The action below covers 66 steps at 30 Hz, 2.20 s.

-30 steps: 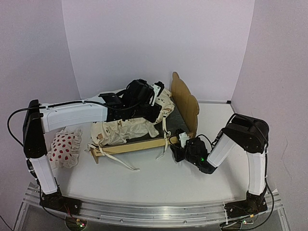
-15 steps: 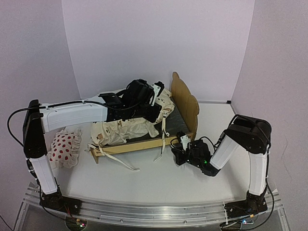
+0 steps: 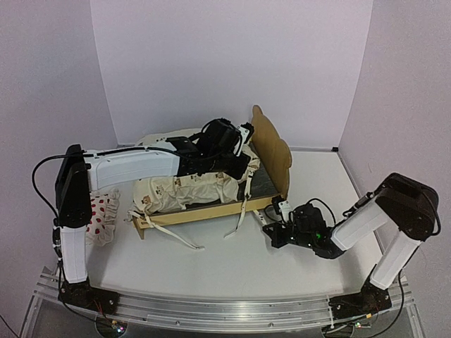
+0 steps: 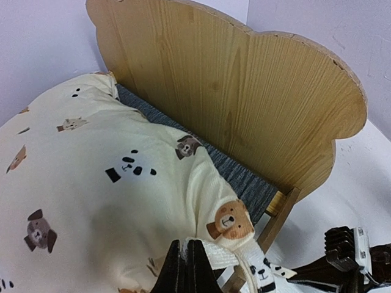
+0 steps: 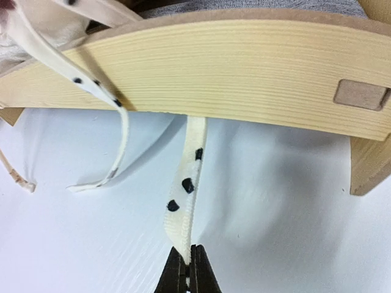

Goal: Set up the pet bed

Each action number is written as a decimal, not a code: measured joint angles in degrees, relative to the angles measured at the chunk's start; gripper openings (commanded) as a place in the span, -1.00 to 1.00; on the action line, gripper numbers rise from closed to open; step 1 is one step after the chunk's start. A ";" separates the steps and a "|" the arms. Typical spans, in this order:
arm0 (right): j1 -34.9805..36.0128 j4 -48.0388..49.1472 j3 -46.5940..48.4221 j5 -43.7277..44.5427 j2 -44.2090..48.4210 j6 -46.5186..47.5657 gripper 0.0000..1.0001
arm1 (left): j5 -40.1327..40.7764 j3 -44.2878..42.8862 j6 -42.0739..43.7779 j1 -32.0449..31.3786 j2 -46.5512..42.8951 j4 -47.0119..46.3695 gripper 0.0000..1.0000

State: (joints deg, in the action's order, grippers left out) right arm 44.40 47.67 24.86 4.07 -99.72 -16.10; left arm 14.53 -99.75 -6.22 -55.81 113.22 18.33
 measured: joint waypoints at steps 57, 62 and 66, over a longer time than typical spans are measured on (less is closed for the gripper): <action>1.24 -83.81 5.53 -10.42 49.15 -19.94 -1.00 | 3.58 17.03 -15.12 -3.26 -0.56 18.15 -0.62; 2.04 -86.01 5.69 -11.24 49.30 -19.93 -1.00 | 4.24 18.45 -15.07 -0.98 -0.55 18.01 -0.62; 2.42 -85.40 5.63 -11.45 46.59 -19.94 -1.00 | 5.84 19.43 -14.93 0.36 -0.56 17.78 -0.63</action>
State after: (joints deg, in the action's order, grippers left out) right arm 46.82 -37.73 30.48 -7.38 -53.13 -36.04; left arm 20.38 -80.32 -21.15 -55.45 112.67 36.11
